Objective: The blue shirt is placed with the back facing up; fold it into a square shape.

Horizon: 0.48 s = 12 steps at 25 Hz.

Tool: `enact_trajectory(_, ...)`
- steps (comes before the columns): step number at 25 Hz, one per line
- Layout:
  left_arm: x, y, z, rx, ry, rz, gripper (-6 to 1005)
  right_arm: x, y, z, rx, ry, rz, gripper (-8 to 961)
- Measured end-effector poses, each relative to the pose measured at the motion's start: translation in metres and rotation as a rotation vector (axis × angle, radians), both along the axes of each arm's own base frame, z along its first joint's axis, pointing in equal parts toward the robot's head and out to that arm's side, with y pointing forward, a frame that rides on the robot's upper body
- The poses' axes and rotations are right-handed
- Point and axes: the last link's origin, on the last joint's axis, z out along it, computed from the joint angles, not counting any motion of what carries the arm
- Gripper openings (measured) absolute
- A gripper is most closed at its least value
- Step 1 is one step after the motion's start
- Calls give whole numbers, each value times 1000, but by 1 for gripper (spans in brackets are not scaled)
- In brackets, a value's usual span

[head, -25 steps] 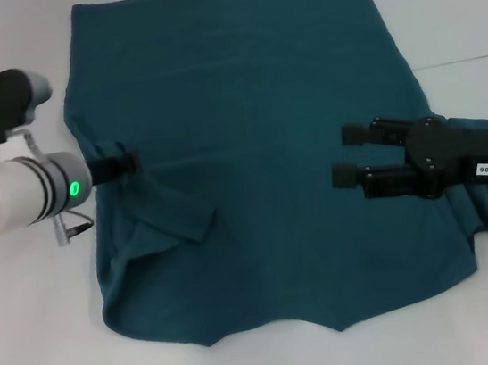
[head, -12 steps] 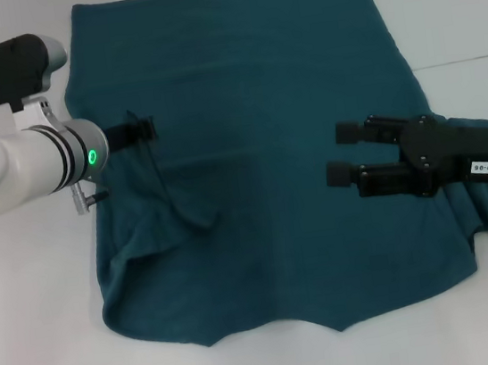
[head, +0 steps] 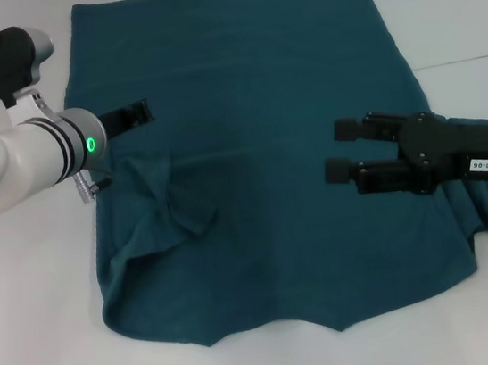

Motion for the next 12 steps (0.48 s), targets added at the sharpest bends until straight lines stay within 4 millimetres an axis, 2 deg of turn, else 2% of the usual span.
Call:
enact_trajectory(7, 6, -6, -7, -83, 23, -45, 153, -1, 1, 0, 0, 1, 3, 867)
enact_trajectory(10, 1, -12, -1, -135, 24, -68, 161, -1, 0, 0, 1, 0, 1, 866)
enact_trajectory(12, -6, -21, 11, -173, 29, -101, 166, 1, 0, 2, 3, -2, -3, 866)
